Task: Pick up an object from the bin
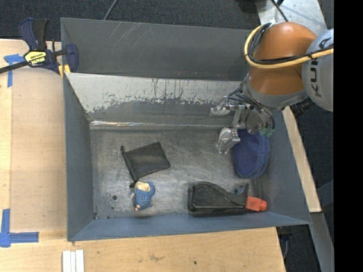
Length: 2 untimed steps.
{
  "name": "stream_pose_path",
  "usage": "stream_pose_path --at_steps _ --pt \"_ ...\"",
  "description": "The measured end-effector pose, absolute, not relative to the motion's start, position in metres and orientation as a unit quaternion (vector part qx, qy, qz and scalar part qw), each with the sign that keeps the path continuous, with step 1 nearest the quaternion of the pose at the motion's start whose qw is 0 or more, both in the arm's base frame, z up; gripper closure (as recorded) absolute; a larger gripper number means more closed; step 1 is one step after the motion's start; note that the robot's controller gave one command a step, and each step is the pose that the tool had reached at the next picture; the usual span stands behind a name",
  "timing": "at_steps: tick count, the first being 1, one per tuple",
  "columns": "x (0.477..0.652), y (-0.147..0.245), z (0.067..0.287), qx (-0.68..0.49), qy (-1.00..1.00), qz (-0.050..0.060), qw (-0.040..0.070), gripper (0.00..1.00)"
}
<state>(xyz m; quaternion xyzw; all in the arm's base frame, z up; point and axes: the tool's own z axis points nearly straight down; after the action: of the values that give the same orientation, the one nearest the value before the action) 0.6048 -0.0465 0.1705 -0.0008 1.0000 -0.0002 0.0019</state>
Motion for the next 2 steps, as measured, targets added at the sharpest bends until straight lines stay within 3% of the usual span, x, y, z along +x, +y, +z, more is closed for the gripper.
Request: stream_pose_path --at_steps 1,2 --pt "0.6267 -0.1515 0.1078 -0.122 0.992 0.004 0.002 0.00" --pt "0.6233 -0.1585 0.1175 0.001 1.000 0.001 0.002 0.00"
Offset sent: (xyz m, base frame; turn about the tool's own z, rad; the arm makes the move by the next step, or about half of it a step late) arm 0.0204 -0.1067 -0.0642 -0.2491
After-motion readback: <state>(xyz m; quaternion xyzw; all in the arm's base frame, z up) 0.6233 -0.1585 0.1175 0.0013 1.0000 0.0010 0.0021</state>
